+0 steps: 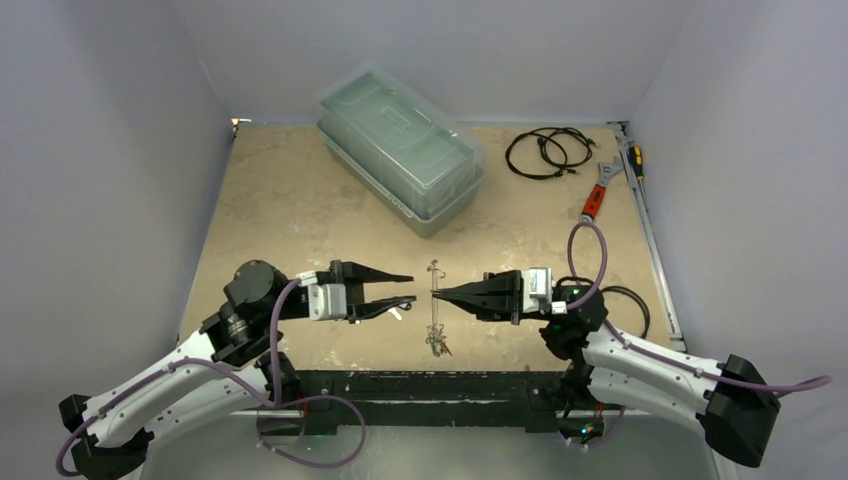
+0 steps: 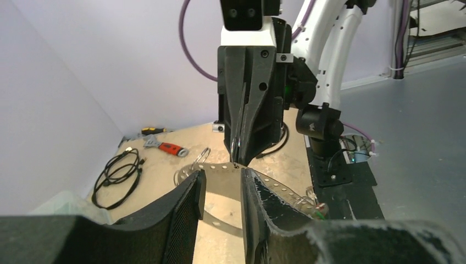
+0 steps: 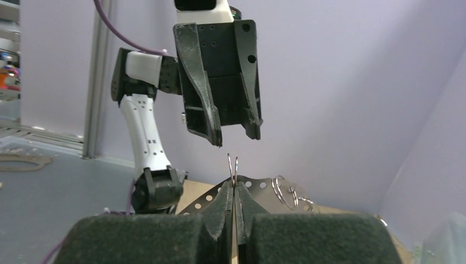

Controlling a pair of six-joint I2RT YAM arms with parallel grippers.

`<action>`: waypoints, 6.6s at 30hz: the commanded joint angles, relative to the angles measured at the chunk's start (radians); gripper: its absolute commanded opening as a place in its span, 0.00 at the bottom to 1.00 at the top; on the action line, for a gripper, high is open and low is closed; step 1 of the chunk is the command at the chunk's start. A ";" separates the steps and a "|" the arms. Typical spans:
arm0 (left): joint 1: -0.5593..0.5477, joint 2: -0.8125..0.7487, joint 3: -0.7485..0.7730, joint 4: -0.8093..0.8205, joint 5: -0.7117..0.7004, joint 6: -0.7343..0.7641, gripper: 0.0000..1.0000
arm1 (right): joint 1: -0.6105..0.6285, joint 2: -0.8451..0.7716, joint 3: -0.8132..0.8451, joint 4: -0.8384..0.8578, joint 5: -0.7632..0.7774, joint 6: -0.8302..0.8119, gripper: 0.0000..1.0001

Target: Put the keys on the keyring

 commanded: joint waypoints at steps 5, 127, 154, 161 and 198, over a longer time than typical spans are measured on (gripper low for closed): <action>0.022 0.075 0.005 0.047 0.123 -0.023 0.27 | 0.002 0.051 0.074 0.133 -0.103 0.060 0.00; 0.061 0.197 0.080 -0.213 -0.023 0.096 0.00 | -0.003 0.072 0.397 -1.020 0.070 -0.374 0.21; 0.061 0.210 0.081 -0.211 -0.018 0.093 0.22 | -0.003 0.079 0.379 -0.982 0.027 -0.376 0.00; 0.061 0.098 0.047 -0.132 -0.019 0.059 0.74 | -0.003 -0.010 0.303 -0.860 0.045 -0.331 0.00; 0.069 0.133 0.023 -0.037 0.138 0.042 0.25 | -0.004 -0.118 0.199 -0.570 -0.059 -0.210 0.00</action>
